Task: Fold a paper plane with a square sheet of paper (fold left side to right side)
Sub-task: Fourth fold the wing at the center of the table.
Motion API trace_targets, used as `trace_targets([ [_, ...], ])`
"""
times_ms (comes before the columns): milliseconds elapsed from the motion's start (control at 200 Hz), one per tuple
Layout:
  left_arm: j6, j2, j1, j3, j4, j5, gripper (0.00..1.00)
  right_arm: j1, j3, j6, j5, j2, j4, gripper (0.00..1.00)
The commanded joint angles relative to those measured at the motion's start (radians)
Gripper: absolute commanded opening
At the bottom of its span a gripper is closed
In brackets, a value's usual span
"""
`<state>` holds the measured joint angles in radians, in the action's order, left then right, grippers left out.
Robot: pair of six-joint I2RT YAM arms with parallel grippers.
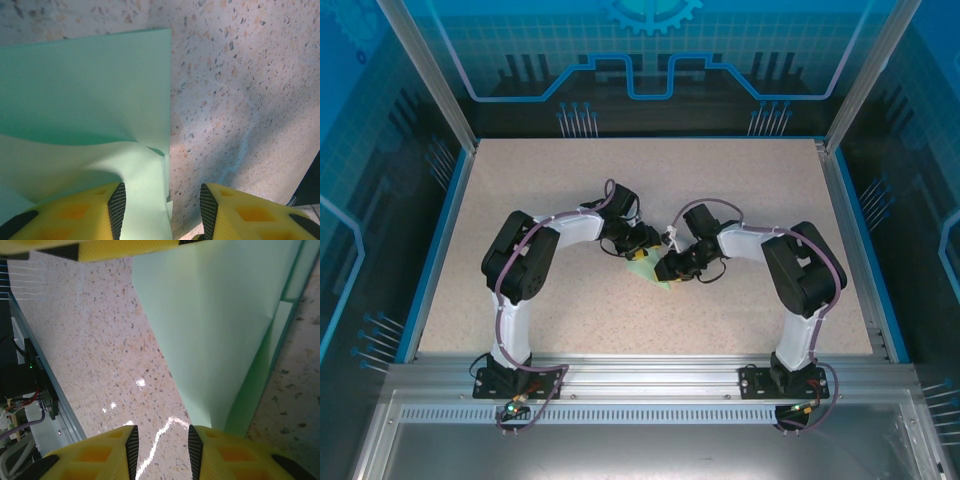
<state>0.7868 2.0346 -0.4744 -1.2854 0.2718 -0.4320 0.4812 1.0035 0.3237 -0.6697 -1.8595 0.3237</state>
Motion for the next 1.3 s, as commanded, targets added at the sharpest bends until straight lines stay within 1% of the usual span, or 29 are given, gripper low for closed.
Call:
trace_targets([
  [0, 0.0, -0.013, -0.007, 0.023, 0.02, 0.015, 0.48, 0.013, 0.018, -0.018, 0.012, -0.02, 0.045, 0.35],
  [395, -0.001, -0.007, -0.006, 0.021, 0.028, 0.027, 0.48, 0.024, 0.006, -0.046, 0.047, -0.027, 0.096, 0.34],
  [860, 0.0, 0.007, -0.003, 0.028, 0.033, 0.042, 0.48, 0.032, -0.031, -0.067, 0.053, -0.027, 0.16, 0.3],
  [1076, 0.0, 0.008, -0.001, 0.032, 0.028, 0.044, 0.47, 0.034, -0.073, -0.072, 0.032, 0.007, 0.172, 0.29],
  [1296, 0.0, 0.006, 0.0, 0.029, 0.027, 0.041, 0.48, 0.02, -0.066, -0.084, 0.018, 0.076, 0.208, 0.26],
])
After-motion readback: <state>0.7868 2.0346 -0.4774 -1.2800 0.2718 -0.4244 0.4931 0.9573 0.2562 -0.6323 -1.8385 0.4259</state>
